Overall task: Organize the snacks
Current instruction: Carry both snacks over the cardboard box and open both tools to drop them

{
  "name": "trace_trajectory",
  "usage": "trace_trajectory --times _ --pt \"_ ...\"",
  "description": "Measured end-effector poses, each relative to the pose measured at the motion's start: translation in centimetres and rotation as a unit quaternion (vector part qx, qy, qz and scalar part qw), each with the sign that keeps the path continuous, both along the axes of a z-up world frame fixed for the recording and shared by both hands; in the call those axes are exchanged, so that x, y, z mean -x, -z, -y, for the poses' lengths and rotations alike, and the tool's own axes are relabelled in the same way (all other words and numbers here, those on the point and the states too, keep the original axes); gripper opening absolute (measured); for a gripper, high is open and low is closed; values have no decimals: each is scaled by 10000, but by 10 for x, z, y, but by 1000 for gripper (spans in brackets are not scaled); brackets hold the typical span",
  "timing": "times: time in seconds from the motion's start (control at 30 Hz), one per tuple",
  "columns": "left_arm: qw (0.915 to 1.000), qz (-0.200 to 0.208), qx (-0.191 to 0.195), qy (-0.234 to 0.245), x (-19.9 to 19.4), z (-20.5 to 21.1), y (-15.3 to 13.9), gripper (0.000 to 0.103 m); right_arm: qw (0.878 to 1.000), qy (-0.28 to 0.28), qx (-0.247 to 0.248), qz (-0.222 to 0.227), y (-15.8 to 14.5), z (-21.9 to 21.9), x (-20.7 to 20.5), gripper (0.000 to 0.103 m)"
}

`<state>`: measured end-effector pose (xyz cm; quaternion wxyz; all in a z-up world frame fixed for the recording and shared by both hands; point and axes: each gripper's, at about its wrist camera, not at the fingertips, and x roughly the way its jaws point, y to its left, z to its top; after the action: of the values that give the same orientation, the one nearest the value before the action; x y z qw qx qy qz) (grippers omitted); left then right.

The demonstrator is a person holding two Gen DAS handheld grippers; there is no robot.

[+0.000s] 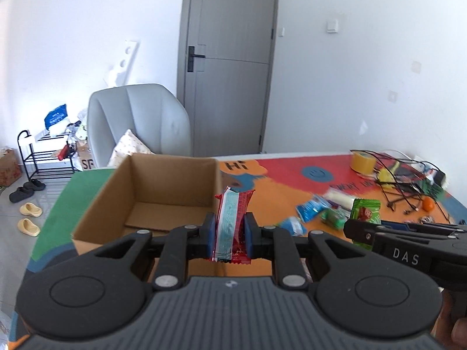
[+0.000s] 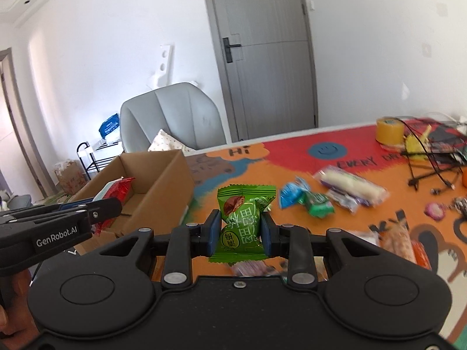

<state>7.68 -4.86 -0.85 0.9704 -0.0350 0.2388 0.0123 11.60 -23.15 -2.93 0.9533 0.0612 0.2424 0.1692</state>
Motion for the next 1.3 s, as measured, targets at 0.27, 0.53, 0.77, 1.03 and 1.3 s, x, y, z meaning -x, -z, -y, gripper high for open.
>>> trace_trajectory --times 0.27,0.53,0.77,1.03,1.3 --pt "9993 100 -38 -347 -7 -28 -7 19 9998 -135 29 115 -11 -22 -18 30" --pt "9980 123 1 -617 -18 -61 -11 19 9993 -340 32 131 -14 -49 -25 30" --pt "9972 35 78 -738 -32 -86 -8 19 9987 -501 -11 117 -16 -69 -34 30" --pt "9967 -160 266 -753 -40 -99 1 21 9976 -679 -110 76 -17 -93 -43 30" --pt "9941 -159 344 -1014 -27 -113 -1 30 9953 -935 -265 5 -18 -111 -44 30"
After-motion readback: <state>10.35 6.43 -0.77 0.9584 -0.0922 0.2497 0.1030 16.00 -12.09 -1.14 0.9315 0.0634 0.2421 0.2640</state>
